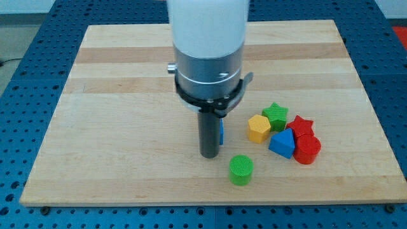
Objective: Push blue cube to the top left of the board
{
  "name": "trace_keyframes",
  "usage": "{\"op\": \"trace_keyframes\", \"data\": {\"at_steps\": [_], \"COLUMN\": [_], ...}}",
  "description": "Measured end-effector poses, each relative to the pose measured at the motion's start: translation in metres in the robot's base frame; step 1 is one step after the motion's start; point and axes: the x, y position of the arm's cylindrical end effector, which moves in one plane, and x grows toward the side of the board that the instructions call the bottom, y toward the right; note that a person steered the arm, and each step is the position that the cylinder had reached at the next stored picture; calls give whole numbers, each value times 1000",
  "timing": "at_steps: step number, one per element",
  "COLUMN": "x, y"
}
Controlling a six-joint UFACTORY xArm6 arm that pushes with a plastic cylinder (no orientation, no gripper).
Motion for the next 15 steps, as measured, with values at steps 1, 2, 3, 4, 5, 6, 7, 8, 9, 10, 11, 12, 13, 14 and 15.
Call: {"op": "trace_keyframes", "data": {"at_steps": [1, 2, 3, 4, 5, 6, 7, 8, 9, 10, 11, 12, 13, 14, 15], "x": [-6, -14, 2, 25, 16, -2, -13, -28, -34, -36, -20, -27, -60, -91, -111], "y": [-39, -62, -41, -11, 43, 50, 77, 32, -18, -52, -53, -103, -130, -149, -163]}}
